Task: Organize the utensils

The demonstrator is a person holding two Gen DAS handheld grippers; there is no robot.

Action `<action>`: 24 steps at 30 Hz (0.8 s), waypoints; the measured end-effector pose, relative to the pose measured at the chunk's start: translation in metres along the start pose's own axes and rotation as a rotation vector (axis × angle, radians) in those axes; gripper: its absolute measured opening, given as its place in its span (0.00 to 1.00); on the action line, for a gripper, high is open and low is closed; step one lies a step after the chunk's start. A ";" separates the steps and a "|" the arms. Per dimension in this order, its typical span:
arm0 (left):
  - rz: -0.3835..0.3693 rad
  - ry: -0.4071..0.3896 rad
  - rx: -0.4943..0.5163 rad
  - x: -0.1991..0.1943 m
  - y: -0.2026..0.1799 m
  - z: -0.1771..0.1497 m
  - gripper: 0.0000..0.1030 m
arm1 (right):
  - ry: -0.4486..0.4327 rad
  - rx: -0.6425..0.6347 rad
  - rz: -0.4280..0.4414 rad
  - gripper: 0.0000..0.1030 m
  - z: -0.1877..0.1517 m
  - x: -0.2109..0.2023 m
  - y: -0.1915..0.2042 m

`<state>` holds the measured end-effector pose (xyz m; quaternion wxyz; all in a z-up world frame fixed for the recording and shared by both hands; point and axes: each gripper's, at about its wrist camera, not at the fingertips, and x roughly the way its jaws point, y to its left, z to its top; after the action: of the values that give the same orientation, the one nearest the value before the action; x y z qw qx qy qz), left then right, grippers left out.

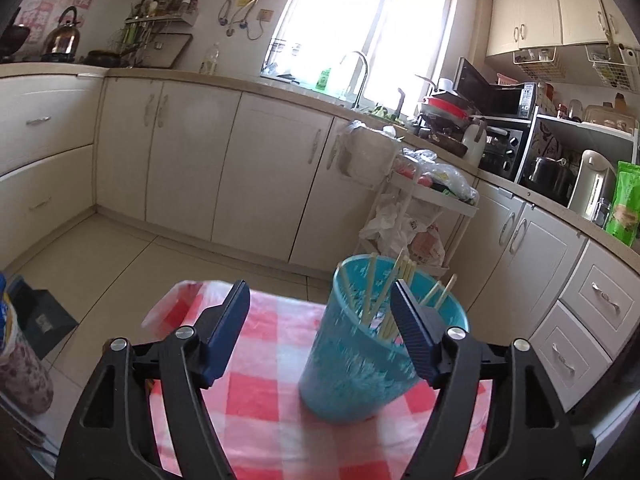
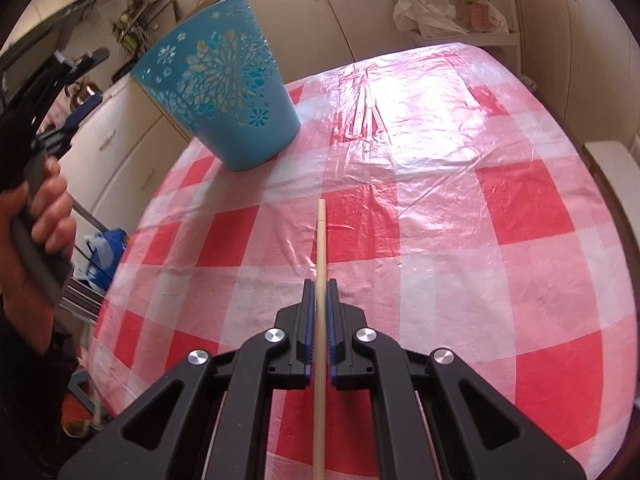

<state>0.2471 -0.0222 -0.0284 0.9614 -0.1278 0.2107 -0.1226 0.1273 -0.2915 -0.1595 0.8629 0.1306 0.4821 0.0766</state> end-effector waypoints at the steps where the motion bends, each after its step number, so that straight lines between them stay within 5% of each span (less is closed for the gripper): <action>1: 0.007 0.024 0.000 -0.003 0.006 -0.012 0.69 | 0.011 -0.019 -0.012 0.12 0.002 0.001 0.004; 4: 0.026 0.122 -0.018 0.000 0.024 -0.045 0.70 | 0.014 -0.080 -0.081 0.54 0.008 0.000 0.016; 6: 0.026 0.173 -0.046 0.003 0.034 -0.062 0.70 | 0.033 -0.141 -0.122 0.50 0.010 0.004 0.025; 7: 0.026 0.188 -0.052 0.004 0.037 -0.069 0.70 | 0.054 -0.166 -0.130 0.40 0.011 0.007 0.028; 17: 0.022 0.246 -0.073 0.010 0.046 -0.097 0.75 | 0.118 -0.141 -0.105 0.38 0.017 0.011 0.019; 24: 0.051 0.289 -0.053 0.017 0.039 -0.098 0.85 | 0.114 -0.338 -0.289 0.18 0.007 0.017 0.046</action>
<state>0.2260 -0.0091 -0.1327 0.9201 -0.1288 0.3532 -0.1099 0.1415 -0.2445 -0.1560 0.8458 -0.0910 0.5242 0.0391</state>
